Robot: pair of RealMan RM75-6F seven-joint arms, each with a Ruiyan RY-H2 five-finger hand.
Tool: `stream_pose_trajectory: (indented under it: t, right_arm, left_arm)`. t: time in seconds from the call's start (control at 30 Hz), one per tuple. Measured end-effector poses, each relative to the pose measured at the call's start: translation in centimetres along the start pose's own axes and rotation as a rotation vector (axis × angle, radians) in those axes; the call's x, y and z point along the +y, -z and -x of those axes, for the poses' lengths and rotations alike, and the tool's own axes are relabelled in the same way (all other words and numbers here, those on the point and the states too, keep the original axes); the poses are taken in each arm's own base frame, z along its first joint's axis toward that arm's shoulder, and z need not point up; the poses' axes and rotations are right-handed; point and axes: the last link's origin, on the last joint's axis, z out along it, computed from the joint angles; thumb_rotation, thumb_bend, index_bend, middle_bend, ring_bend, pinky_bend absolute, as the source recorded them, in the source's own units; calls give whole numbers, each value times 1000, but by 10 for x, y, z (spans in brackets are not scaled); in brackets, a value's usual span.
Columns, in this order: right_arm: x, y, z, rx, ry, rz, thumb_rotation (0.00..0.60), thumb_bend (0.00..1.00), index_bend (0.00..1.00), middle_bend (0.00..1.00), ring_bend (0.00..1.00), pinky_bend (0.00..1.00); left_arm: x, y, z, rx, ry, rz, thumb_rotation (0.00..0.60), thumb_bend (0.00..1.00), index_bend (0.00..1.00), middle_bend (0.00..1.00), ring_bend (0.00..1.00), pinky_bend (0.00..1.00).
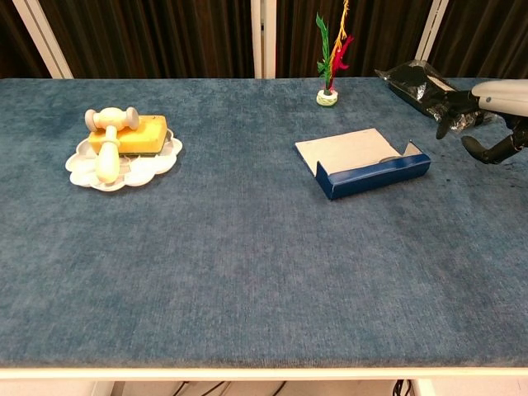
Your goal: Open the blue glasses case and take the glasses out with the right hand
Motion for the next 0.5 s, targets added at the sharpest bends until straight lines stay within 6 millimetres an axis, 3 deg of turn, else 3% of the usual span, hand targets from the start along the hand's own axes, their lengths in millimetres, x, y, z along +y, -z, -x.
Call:
stream_pose_trajectory:
  t: [0.27, 0.5]
  right_arm:
    - [6, -25, 13, -48, -60, 27, 596, 654, 0, 251, 0, 0]
    - [-28, -47, 16, -61, -70, -62, 597, 654, 0, 251, 0, 0]
  left_arm:
    - [0, 0, 0, -4, -4, -4, 600, 36, 212, 65, 0, 0]
    - [1, -1, -1, -4, -8, -4, 600, 36, 212, 65, 0, 0]
